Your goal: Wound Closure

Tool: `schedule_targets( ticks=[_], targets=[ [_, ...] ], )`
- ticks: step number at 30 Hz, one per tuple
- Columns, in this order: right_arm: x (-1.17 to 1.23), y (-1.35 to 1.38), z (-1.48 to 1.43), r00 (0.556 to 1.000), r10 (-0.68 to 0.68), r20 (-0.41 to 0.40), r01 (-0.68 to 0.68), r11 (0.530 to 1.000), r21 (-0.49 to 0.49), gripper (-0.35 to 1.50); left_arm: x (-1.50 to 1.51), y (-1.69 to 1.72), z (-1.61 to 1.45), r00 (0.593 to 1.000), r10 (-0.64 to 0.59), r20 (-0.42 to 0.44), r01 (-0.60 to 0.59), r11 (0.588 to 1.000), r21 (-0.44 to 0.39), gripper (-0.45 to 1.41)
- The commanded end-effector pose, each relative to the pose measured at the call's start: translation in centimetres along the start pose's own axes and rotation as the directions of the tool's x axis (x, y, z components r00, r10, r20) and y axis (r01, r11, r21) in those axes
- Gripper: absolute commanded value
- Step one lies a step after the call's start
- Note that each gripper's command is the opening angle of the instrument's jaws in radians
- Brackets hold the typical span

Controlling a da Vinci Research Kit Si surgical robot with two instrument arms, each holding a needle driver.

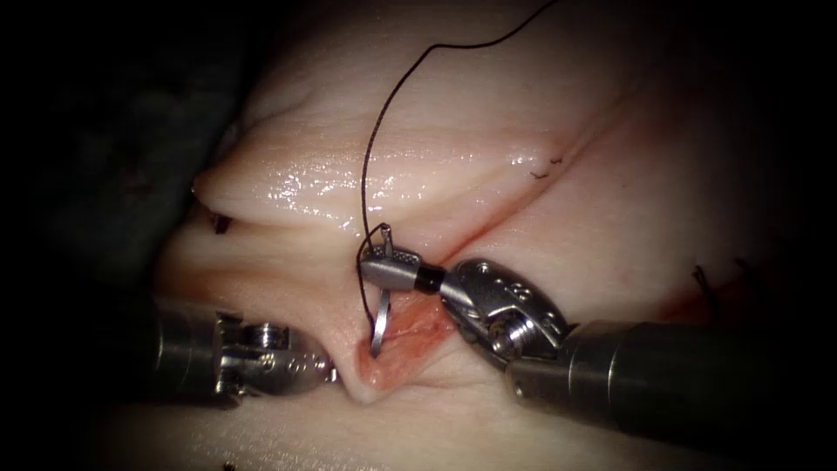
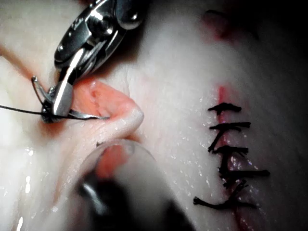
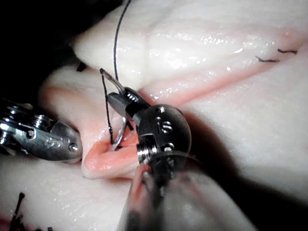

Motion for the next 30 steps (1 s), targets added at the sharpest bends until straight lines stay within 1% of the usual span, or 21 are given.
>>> schedule_targets(
  ticks=[1, 9, 13, 21, 25, 27, 30],
  targets=[
    [-0.09, -0.03, 0.06, 1.000, 0.016, 0.008, -0.016, 1.000, -0.001, -0.35, 0.00, 0.03, 0.08, 1.000, 0.000, 0.000, 0.000, 1.000, -0.001, -0.45],
    [-0.18, -0.10, 0.09, 0.997, 0.072, 0.030, -0.073, 0.997, 0.006, -0.35, 0.00, 0.02, 0.08, 1.000, 0.000, 0.000, 0.000, 1.000, -0.001, -0.45],
    [-0.21, -0.11, 0.11, 0.990, 0.133, 0.041, -0.133, 0.991, 0.017, -0.35, 0.00, 0.01, 0.08, 1.000, 0.000, -0.003, 0.000, 1.000, 0.000, -0.45],
    [-0.22, -0.10, 0.11, 0.982, 0.184, 0.048, -0.185, 0.983, 0.018, -0.35, 0.00, 0.02, 0.08, 1.000, 0.000, -0.003, 0.000, 1.000, 0.000, -0.45],
    [-0.24, -0.16, 0.13, 0.960, 0.276, 0.054, -0.277, 0.961, 0.016, -0.35, 0.00, 0.02, 0.08, 1.000, 0.000, -0.003, 0.000, 1.000, 0.000, -0.45],
    [-0.25, -0.19, 0.14, 0.937, 0.343, 0.061, -0.345, 0.939, 0.015, -0.35, 0.00, 0.02, 0.08, 1.000, 0.000, -0.003, 0.000, 1.000, 0.000, -0.45],
    [-0.26, -0.22, 0.15, 0.913, 0.403, 0.067, -0.405, 0.914, 0.015, -0.35, 0.00, 0.01, 0.08, 1.000, 0.000, -0.003, 0.000, 1.000, 0.000, -0.45]
  ],
)
